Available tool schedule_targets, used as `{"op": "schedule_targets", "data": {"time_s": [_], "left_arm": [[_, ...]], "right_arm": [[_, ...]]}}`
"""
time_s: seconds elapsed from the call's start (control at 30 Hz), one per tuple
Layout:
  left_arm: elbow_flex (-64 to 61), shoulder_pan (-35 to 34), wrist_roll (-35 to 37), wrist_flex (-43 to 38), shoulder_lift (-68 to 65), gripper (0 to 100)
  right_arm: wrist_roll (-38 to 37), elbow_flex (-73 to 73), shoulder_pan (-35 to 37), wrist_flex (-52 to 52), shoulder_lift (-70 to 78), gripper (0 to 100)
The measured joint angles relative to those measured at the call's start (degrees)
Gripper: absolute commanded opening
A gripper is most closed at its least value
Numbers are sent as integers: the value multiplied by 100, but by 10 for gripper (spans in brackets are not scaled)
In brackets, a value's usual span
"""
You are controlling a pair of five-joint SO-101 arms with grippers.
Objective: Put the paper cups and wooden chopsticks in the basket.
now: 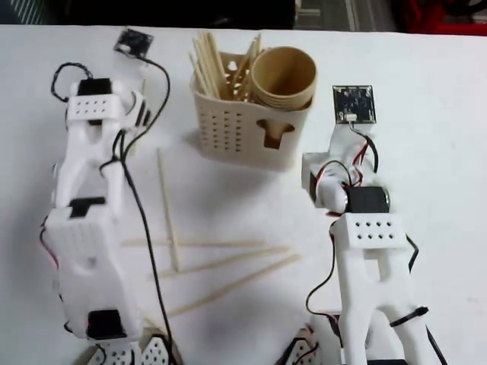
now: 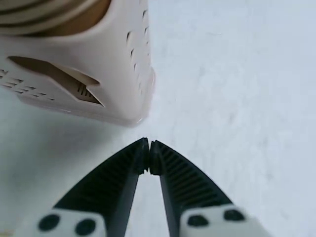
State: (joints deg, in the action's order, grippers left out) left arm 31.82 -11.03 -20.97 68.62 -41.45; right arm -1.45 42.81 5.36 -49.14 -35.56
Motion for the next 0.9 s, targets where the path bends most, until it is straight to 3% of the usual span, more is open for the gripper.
{"op": "schedule_targets", "data": {"time_s": [0.3, 0.47, 0.53, 0.9], "left_arm": [[3130, -44, 0, 1292, -2426, 155], [4765, -44, 0, 1846, -3367, 31], [5284, -26, -79, 2013, -3675, 24], [5960, -62, -510, 2954, -3956, 23]], "right_arm": [[0, 0, 0, 0, 0, 20], [0, 0, 0, 0, 0, 20], [0, 0, 0, 0, 0, 20], [0, 0, 0, 0, 0, 20]]}}
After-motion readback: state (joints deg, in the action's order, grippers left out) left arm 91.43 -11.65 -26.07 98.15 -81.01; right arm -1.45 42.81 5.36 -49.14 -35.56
